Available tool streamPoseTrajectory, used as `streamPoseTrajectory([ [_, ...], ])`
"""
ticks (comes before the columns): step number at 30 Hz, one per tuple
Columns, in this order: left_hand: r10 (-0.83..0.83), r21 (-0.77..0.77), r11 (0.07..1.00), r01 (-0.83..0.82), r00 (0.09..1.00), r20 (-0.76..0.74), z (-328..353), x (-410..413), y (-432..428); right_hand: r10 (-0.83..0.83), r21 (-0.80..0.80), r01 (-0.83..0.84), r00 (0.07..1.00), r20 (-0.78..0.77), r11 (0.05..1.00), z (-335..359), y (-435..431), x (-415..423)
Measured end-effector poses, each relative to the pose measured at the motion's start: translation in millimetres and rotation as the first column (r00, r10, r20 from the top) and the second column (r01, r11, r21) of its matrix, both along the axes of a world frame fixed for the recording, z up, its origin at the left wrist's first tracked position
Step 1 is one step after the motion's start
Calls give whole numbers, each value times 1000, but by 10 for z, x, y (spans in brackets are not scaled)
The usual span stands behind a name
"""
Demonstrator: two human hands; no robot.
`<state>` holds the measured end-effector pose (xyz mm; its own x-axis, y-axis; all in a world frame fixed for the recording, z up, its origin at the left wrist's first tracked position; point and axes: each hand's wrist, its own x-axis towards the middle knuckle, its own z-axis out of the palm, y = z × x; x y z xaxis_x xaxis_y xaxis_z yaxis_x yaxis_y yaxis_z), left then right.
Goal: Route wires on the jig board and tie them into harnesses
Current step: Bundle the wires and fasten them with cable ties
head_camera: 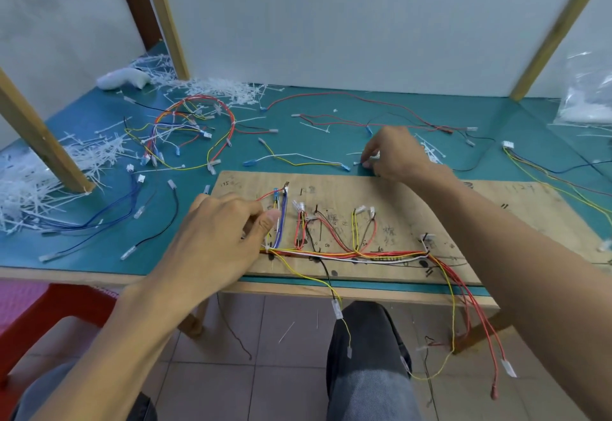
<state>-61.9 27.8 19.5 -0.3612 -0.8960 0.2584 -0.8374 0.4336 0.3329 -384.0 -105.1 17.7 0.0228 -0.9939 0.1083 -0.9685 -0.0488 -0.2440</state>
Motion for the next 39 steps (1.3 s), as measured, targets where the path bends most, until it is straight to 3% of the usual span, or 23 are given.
streamPoseTrajectory([
  [9,47,-36,998,-47,999,-5,-129,54,-87,189,86,-180,976,-106,980,36,-241,0],
  [16,95,-27,995,-95,995,15,-126,37,-83,200,115,-185,970,-139,976,19,-295,53],
  [20,107,-23,994,-107,994,-3,-130,42,-74,154,-152,-139,984,89,978,97,-250,103],
  [26,121,-21,992,-121,993,-10,-128,37,-74,181,-425,7,898,400,905,466,12,263],
  [31,133,-11,991,-133,990,-56,-131,47,-50,237,-382,89,648,724,920,628,448,495],
  [34,132,-11,991,-133,988,-76,-114,27,-39,249,-330,74,510,823,941,492,884,702],
  [37,112,-114,986,-122,990,-87,-91,-34,22,214,-309,145,456,864,940,289,1269,853],
  [39,61,-212,975,-68,997,-43,-83,-91,70,188,-329,214,496,848,920,172,1444,930],
])
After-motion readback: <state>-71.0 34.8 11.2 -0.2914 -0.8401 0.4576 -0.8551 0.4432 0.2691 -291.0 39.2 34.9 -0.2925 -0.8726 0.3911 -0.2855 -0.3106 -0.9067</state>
